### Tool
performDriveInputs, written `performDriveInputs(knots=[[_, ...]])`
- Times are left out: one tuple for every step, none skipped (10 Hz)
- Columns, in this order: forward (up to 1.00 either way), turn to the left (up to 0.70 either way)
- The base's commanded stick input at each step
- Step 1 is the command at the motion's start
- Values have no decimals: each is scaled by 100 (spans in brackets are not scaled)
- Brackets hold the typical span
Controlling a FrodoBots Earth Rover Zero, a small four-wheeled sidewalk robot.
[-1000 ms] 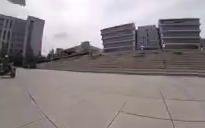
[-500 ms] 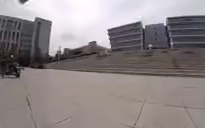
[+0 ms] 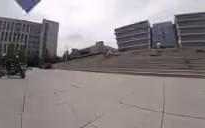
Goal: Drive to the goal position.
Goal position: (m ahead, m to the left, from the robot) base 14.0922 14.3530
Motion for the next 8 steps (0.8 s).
performDriveInputs(knots=[[70, 15], [70, 15], [70, 15], [70, 15], [70, 15], [70, 15], [70, 15], [70, 15]])
